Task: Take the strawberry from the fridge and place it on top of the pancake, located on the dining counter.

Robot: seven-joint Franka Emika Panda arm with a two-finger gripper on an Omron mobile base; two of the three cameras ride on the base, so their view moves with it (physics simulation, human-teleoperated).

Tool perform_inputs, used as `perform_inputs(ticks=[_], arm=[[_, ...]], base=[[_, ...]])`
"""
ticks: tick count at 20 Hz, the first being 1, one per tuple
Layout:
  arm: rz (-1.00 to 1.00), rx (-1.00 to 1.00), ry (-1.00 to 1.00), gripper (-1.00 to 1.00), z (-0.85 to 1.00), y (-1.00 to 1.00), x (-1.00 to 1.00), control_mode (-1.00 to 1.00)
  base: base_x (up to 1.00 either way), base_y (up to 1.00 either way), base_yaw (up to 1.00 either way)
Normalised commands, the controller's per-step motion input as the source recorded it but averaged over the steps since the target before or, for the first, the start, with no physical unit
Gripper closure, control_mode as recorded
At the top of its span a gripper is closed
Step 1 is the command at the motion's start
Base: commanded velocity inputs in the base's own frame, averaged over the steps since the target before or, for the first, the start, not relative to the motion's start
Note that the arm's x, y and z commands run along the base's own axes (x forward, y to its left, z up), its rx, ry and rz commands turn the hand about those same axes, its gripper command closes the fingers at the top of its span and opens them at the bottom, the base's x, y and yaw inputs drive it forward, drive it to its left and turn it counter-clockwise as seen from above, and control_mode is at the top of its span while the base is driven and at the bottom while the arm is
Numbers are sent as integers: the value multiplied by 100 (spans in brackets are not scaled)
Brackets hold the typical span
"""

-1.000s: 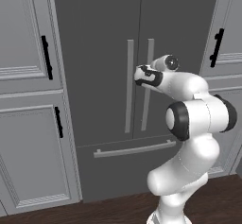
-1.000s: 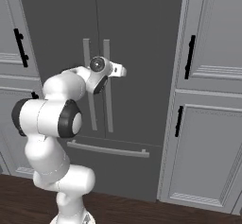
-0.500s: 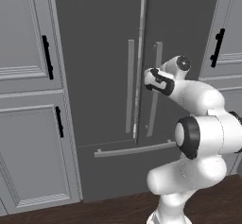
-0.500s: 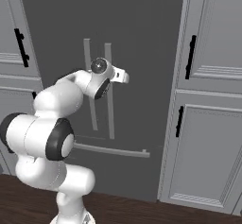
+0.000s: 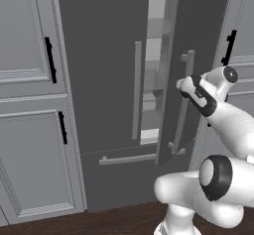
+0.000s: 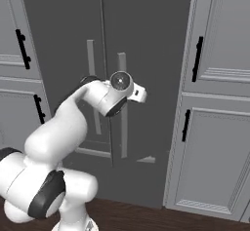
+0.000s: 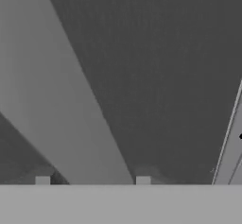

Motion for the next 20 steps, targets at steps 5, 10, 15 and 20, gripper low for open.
perform_inputs(ticks=[5, 10, 15, 20], arm=[[-7, 16, 1, -100, 5, -100, -100, -100], [-6, 12, 7, -100, 28, -100, -99, -100], [-7, 0, 9, -100, 47, -52, -92, -100], [-10, -45, 21, -100, 29, 86, -35, -100]], base=[[0, 0, 0], [0, 0, 0], [0, 0, 0], [0, 0, 0]])
